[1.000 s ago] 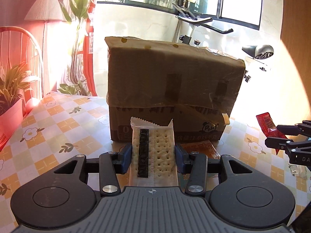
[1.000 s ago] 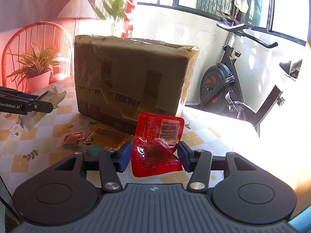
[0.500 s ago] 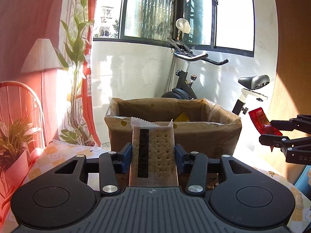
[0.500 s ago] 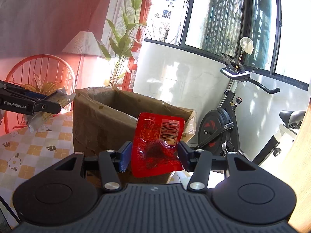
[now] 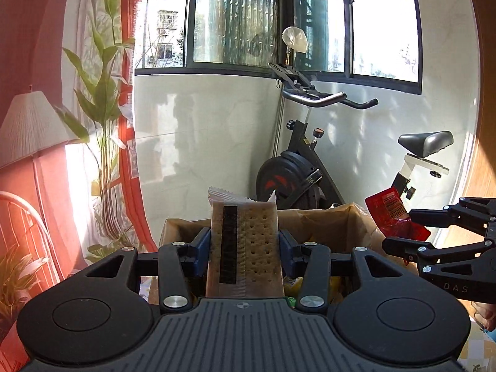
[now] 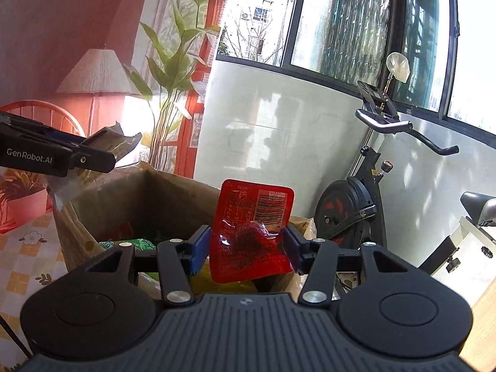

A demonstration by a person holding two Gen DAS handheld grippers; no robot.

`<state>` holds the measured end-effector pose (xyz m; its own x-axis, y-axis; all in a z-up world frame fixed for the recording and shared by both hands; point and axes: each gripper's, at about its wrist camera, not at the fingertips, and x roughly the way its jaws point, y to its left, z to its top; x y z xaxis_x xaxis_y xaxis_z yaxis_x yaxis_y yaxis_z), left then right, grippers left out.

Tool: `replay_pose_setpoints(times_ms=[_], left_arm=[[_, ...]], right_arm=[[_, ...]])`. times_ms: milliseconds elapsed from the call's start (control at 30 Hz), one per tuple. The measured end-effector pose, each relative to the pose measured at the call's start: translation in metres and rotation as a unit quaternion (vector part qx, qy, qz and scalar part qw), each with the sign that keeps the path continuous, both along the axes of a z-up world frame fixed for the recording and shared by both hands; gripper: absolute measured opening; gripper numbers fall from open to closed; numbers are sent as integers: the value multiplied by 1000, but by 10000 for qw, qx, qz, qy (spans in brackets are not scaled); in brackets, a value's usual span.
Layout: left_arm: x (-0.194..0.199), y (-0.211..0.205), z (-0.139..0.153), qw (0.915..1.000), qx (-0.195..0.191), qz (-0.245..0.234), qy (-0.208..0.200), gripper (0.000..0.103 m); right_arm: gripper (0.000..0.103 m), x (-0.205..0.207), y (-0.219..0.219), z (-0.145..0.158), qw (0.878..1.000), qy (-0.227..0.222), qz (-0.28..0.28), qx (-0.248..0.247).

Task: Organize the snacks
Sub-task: 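Carry the red packet and cracker pack over the box and open both grippers, then move both grippers back from the box toward the snack table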

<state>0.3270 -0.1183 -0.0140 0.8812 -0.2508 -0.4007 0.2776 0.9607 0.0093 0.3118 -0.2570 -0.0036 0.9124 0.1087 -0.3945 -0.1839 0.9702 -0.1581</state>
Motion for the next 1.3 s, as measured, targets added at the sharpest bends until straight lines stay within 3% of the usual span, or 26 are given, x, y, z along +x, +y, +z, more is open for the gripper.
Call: replay_pose_setpoints(times_ms=[233, 300, 367, 500, 867, 1300], left_arm=[[19, -5, -20, 9996, 101, -28, 259, 49], [17, -4, -24, 9996, 126, -18, 264, 61], [16, 0, -26, 9996, 77, 8, 263, 66], [10, 13, -21, 9993, -109, 116, 329, 67], [-42, 42, -5, 9996, -132, 104, 208, 67], [-93, 71, -29, 9991, -103, 179, 382, 67]], right_arm=[[55, 23, -4, -14, 9994, 324, -71, 72], [56, 23, -4, -16, 9993, 341, -133, 67], [60, 22, -4, -17, 9991, 376, -173, 107], [62, 11, -3, -13, 9990, 334, -173, 234], [62, -46, 20, 4, 9993, 190, 98, 321], [62, -98, 49, -20, 9976, 374, 276, 520]])
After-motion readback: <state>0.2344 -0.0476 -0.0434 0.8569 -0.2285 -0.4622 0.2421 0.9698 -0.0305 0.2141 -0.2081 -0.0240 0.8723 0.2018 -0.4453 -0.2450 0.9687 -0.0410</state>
